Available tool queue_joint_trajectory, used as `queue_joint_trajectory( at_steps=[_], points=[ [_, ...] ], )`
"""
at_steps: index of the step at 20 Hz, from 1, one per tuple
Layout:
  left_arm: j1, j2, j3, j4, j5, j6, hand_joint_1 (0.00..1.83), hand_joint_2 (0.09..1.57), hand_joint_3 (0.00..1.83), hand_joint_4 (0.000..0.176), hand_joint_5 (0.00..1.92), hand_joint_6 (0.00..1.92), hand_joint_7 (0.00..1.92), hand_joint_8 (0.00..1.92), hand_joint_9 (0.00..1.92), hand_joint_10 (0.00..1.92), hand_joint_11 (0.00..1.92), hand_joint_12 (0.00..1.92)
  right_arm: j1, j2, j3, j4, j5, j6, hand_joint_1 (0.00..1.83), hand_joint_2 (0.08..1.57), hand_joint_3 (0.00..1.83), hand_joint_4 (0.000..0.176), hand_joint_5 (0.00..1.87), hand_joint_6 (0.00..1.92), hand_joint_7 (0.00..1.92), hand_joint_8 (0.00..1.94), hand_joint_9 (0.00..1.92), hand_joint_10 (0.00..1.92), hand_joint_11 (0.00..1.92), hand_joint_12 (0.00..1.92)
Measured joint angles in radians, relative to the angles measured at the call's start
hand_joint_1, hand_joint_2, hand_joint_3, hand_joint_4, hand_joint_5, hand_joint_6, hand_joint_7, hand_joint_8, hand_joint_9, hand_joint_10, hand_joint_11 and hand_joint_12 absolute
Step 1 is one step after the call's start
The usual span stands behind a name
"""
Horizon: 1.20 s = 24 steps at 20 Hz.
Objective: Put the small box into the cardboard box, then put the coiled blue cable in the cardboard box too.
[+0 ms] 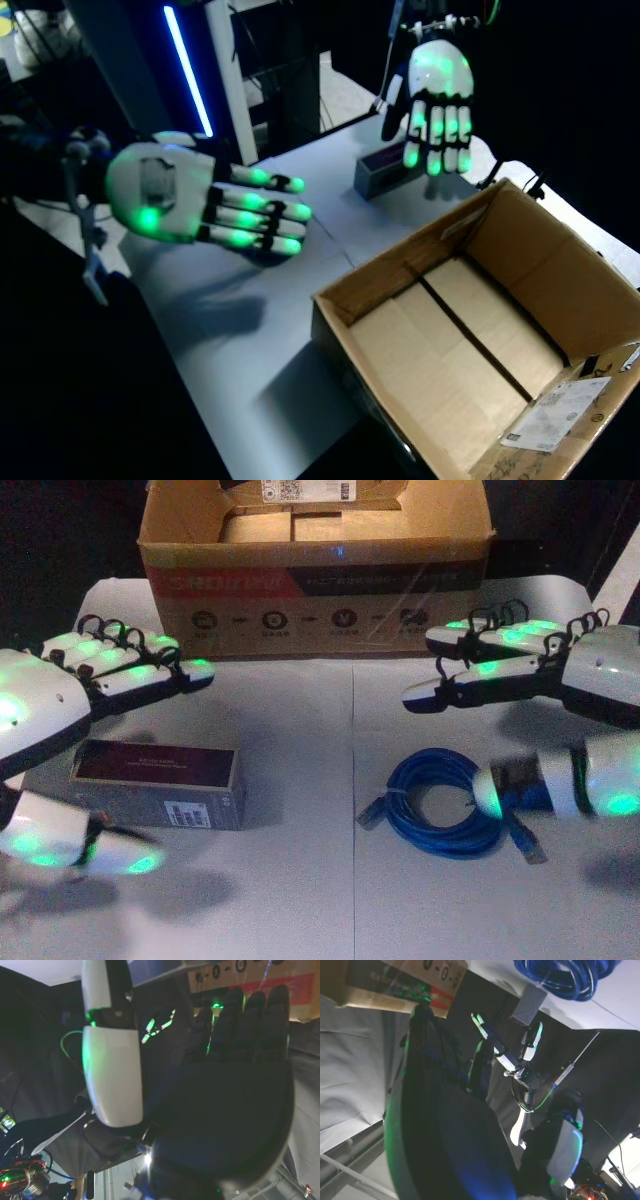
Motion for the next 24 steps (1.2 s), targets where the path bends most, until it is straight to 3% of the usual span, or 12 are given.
queue_joint_trajectory(
  at_steps=[4,6,7,8,9,10,11,12,18,19,22,24],
  points=[
    [-0.02,-0.032,0.027,-0.015,0.018,0.001,0.44,0.81,0.0,0.176,0.16,0.0,0.12,0.01,0.14,0.02,0.15,0.09,0.0,0.0,0.0,0.0,-0.002,0.0,0.0,1.22,0.01,0.176,0.16,0.0,0.0,0.0,0.0,0.0,0.0,0.0],
    [-0.046,-0.063,0.051,-0.016,0.045,0.0,0.65,0.82,0.0,0.154,0.28,0.0,0.29,0.0,0.32,0.0,0.13,0.66,0.0,0.0,0.0,0.0,0.0,0.0,0.0,1.22,0.01,0.176,0.14,0.0,0.0,0.0,0.0,0.0,0.0,0.0],
    [-0.055,-0.075,0.058,-0.018,0.055,0.0,0.78,0.85,0.0,0.104,0.36,0.0,0.36,0.0,0.44,0.0,0.16,0.87,0.0,0.0,0.0,0.0,0.0,0.0,0.0,1.22,0.0,0.176,0.14,0.0,0.0,0.0,0.0,0.0,0.0,0.0],
    [-0.058,-0.084,0.063,-0.016,0.07,0.0,0.96,0.96,0.0,0.0,0.64,0.02,0.65,0.02,0.75,0.08,0.43,1.09,0.0,0.0,0.0,0.0,0.0,0.0,0.0,1.22,0.0,0.176,0.16,0.01,0.0,0.0,0.0,0.0,0.0,0.0],
    [-0.061,-0.086,0.063,-0.01,0.078,-0.001,1.04,1.0,0.0,0.0,0.77,0.03,0.78,0.04,0.86,0.15,0.53,1.09,0.0,0.0,0.0,0.0,0.0,0.0,0.0,1.22,0.0,0.176,0.16,0.01,0.0,0.0,0.0,0.0,0.0,0.0],
    [-0.061,-0.086,0.063,-0.008,0.078,-0.003,1.18,1.14,0.0,0.001,0.92,1.01,0.93,0.88,1.0,0.3,0.69,1.15,0.0,0.0,0.0,0.001,-0.002,0.0,0.0,1.23,0.01,0.176,0.17,0.01,0.0,0.0,0.0,0.0,0.0,0.0],
    [-0.061,-0.086,0.063,-0.014,0.077,-0.003,1.33,1.15,0.0,0.0,0.92,0.95,0.87,1.13,0.88,1.16,0.72,1.28,0.0,0.0,0.0,0.001,-0.002,0.0,0.0,1.23,0.0,0.176,0.17,0.01,0.0,0.0,0.0,0.0,0.0,0.0],
    [-0.061,-0.085,0.063,-0.019,0.076,-0.007,1.37,1.14,0.0,0.0,0.96,0.84,0.86,1.13,0.89,1.34,0.76,1.31,0.0,0.0,0.0,0.0,-0.001,0.0,0.0,1.23,0.0,0.176,0.15,0.0,0.0,0.0,0.0,0.0,0.0,0.0],
    [-0.069,0.036,0.049,0.023,-0.118,-0.12,1.23,1.1,0.0,0.0,1.1,0.75,0.94,1.09,1.08,0.78,0.93,1.37,0.0,0.0,0.0,0.001,-0.002,0.0,0.0,1.23,0.0,0.176,0.15,0.0,0.0,0.0,0.0,0.0,0.0,0.0],
    [-0.08,0.063,0.044,0.027,-0.161,-0.124,1.35,1.1,0.01,0.0,1.05,0.77,0.88,1.04,1.01,1.11,0.9,1.35,0.0,0.0,0.0,0.0,-0.002,0.0,0.0,1.24,0.01,0.176,0.16,0.01,0.0,0.0,0.0,0.0,0.0,0.0],
    [-0.138,0.092,0.05,0.042,-0.241,-0.127,1.38,1.1,0.0,0.0,1.05,0.76,0.94,1.06,0.9,1.23,0.68,1.35,0.0,0.0,0.0,0.001,-0.002,0.0,0.0,1.24,0.01,0.176,0.17,0.01,0.0,0.0,0.0,0.0,0.0,0.0],
    [-0.222,0.078,0.085,0.053,-0.262,-0.127,1.38,1.1,0.0,0.0,0.93,1.06,1.03,0.83,0.96,1.1,0.81,1.03,0.0,0.0,0.0,0.002,-0.002,0.0,0.0,1.25,0.01,0.176,0.16,0.0,0.0,0.0,0.0,0.0,0.0,0.0]
  ],
)
